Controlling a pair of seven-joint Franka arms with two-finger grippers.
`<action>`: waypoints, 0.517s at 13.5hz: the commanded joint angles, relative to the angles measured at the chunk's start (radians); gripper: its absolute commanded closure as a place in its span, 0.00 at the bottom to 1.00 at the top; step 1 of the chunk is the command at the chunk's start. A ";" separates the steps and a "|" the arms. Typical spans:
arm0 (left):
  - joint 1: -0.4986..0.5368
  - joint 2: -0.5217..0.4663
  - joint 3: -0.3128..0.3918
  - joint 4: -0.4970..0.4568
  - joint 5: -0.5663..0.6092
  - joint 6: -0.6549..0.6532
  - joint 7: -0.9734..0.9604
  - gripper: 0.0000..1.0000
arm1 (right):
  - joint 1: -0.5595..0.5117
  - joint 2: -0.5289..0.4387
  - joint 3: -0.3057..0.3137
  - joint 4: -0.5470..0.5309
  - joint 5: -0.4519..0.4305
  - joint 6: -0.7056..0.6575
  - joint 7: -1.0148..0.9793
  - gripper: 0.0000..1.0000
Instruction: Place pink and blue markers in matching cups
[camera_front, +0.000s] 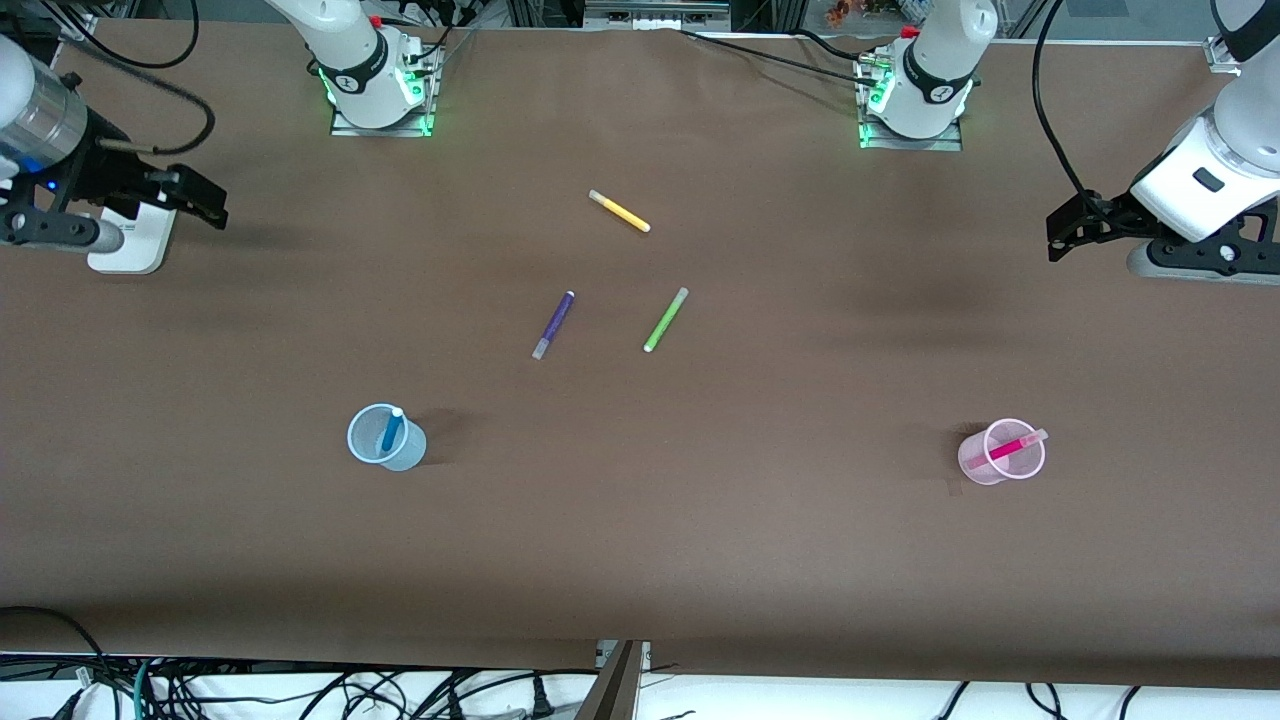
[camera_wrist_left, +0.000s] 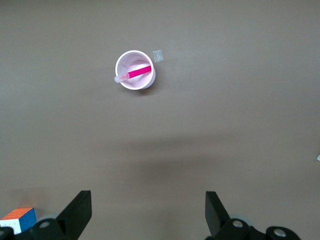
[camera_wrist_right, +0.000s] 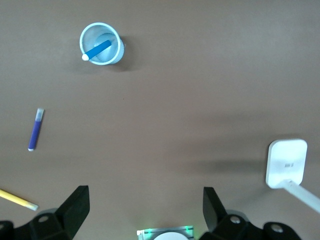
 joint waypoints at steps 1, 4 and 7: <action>-0.003 -0.026 -0.004 -0.017 -0.024 -0.001 -0.009 0.00 | 0.030 -0.048 -0.028 -0.039 -0.003 0.029 -0.045 0.00; -0.003 -0.020 -0.006 -0.009 -0.023 -0.004 0.002 0.00 | 0.020 -0.061 -0.027 -0.030 0.004 0.016 -0.042 0.00; -0.003 -0.015 -0.006 -0.005 -0.015 -0.007 0.003 0.00 | 0.020 -0.061 -0.027 -0.028 0.034 0.016 -0.036 0.00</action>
